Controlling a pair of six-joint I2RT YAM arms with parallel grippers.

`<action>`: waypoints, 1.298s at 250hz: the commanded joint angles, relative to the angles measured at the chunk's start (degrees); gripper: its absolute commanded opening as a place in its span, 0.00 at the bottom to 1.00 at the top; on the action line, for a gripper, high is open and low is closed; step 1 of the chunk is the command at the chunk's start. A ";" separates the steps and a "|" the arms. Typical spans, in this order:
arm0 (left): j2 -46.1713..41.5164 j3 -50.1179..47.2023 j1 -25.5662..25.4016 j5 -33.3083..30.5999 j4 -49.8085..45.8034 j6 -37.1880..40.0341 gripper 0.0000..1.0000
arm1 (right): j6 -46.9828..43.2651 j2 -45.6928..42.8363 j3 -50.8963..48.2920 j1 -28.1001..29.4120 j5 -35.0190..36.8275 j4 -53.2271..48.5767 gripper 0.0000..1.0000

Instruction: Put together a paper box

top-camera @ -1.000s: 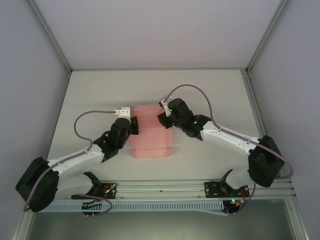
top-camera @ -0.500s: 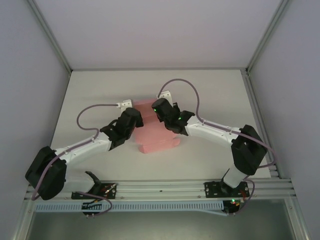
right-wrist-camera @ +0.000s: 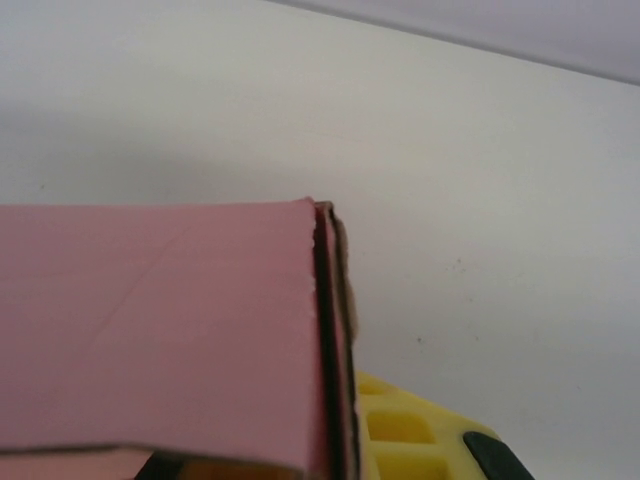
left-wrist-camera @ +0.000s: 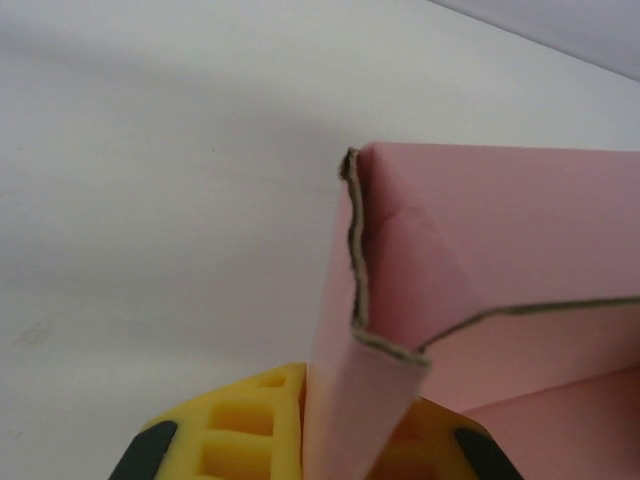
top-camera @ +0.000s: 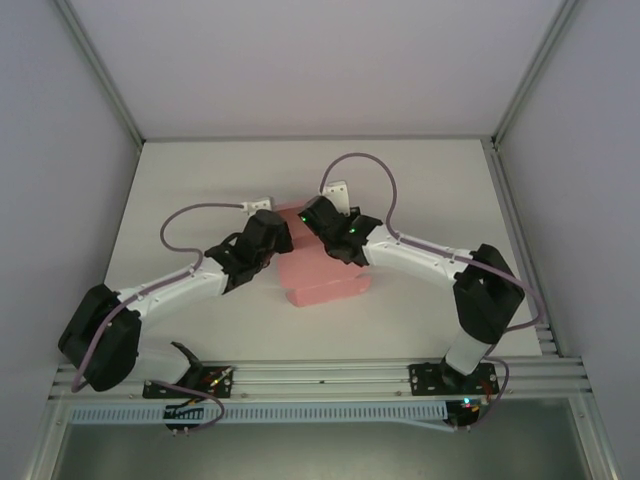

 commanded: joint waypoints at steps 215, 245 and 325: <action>6.50 22.07 9.37 20.94 -18.85 55.46 0.00 | 3.70 -42.79 -31.09 -9.14 -22.82 13.04 1.00; 10.21 28.49 9.23 27.14 -30.14 70.59 0.00 | 7.63 -47.36 -32.86 -9.77 -17.32 5.43 1.00; 26.78 44.51 -1.03 13.49 -50.12 86.00 0.02 | 11.77 -54.38 -37.81 -10.94 -13.49 -3.14 1.00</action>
